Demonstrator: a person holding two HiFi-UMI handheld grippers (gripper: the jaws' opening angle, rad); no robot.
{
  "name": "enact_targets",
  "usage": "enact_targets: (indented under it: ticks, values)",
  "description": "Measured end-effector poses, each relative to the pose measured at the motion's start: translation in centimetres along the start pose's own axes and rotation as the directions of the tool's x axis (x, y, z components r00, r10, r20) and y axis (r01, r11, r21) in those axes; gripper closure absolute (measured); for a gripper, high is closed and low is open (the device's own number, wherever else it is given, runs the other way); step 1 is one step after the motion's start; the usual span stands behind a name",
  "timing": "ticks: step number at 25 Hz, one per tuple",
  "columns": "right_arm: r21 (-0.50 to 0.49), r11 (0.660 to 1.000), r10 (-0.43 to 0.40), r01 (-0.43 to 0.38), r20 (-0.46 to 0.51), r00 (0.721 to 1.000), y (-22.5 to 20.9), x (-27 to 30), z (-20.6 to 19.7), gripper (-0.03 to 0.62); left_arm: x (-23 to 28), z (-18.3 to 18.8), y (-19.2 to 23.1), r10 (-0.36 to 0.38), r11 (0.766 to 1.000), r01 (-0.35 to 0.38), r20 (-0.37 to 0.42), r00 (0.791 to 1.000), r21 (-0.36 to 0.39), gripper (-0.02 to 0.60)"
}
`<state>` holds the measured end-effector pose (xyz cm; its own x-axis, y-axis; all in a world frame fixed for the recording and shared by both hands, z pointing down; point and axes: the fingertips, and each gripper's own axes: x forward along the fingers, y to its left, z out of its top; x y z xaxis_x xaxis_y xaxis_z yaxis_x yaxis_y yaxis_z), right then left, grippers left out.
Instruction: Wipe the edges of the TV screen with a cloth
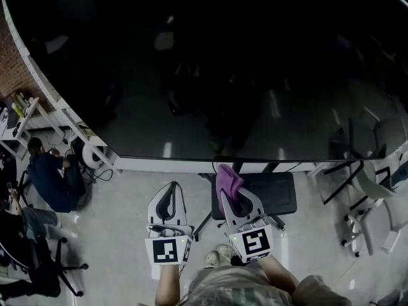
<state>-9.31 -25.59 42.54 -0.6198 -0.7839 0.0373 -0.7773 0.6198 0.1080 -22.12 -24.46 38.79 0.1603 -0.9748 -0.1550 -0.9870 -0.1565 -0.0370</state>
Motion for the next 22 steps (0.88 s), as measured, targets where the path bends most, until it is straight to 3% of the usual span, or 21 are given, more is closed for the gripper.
enact_targets:
  ticks: [5,13,18,22]
  values:
    - [0.0,0.993,0.12,-0.12,-0.022,0.993,4.5,4.7,-1.0,0.531,-1.7,-1.0,5.2,0.092,0.996,-0.092,-0.021,0.996,0.021,0.566]
    - [0.033,0.956,0.293,-0.292,-0.03,0.956,14.1,12.6,-4.9,0.531,-5.4,-2.7,12.5,0.223,0.973,-0.219,-0.051,0.974,0.071,0.566]
    - [0.058,0.941,0.337,-0.334,-0.041,0.941,18.9,18.3,-7.4,0.531,-7.8,-5.3,16.1,0.343,0.939,-0.341,-0.077,0.936,0.034,0.566]
    - [0.153,0.941,0.306,-0.302,-0.005,0.952,21.4,22.6,-9.1,0.531,-11.0,-8.5,18.3,0.41,0.912,-0.408,-0.145,0.901,0.046,0.566]
